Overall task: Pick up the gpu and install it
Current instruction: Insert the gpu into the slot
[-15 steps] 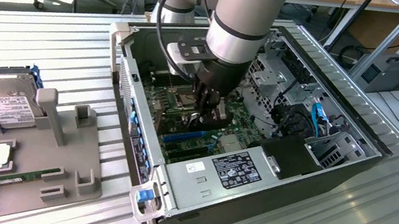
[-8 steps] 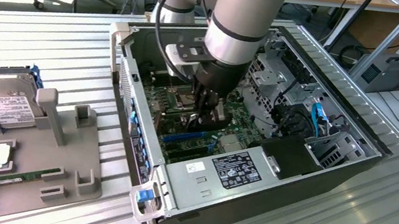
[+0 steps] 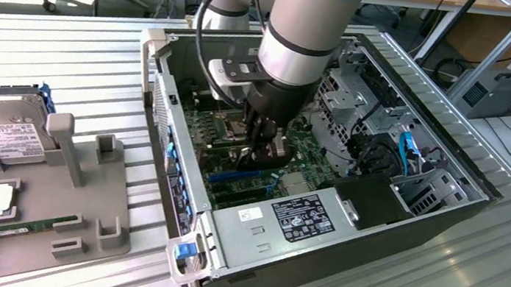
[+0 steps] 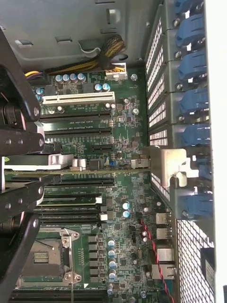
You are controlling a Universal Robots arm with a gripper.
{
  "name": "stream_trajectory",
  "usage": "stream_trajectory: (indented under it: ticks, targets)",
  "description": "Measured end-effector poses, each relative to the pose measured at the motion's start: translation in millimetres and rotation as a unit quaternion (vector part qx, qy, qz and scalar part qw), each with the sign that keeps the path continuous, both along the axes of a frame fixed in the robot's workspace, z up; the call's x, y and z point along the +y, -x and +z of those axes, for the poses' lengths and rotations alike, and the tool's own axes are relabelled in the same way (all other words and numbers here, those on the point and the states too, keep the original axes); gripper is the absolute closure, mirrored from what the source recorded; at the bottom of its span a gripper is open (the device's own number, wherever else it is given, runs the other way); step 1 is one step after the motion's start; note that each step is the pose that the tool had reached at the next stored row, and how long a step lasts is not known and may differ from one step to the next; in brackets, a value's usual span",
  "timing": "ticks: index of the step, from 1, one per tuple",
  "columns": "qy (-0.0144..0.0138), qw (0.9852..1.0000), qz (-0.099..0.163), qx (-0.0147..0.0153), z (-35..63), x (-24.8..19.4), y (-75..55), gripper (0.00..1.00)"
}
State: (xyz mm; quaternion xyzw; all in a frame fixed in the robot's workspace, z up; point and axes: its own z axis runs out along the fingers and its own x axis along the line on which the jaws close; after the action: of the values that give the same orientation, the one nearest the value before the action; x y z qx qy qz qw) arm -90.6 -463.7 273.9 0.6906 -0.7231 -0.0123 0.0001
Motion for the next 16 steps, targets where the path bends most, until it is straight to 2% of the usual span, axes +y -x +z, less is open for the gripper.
stream_trajectory:
  ticks: [3,8,16]
  targets:
    - [0.0008,1.0000,0.000,0.0000,-1.2,0.2,1.8,0.73]
    - [0.0038,1.0000,0.000,0.0000,-3.5,1.3,4.2,0.73]
    - [0.0040,1.0000,0.000,-0.0001,-8.4,4.1,7.2,0.73]
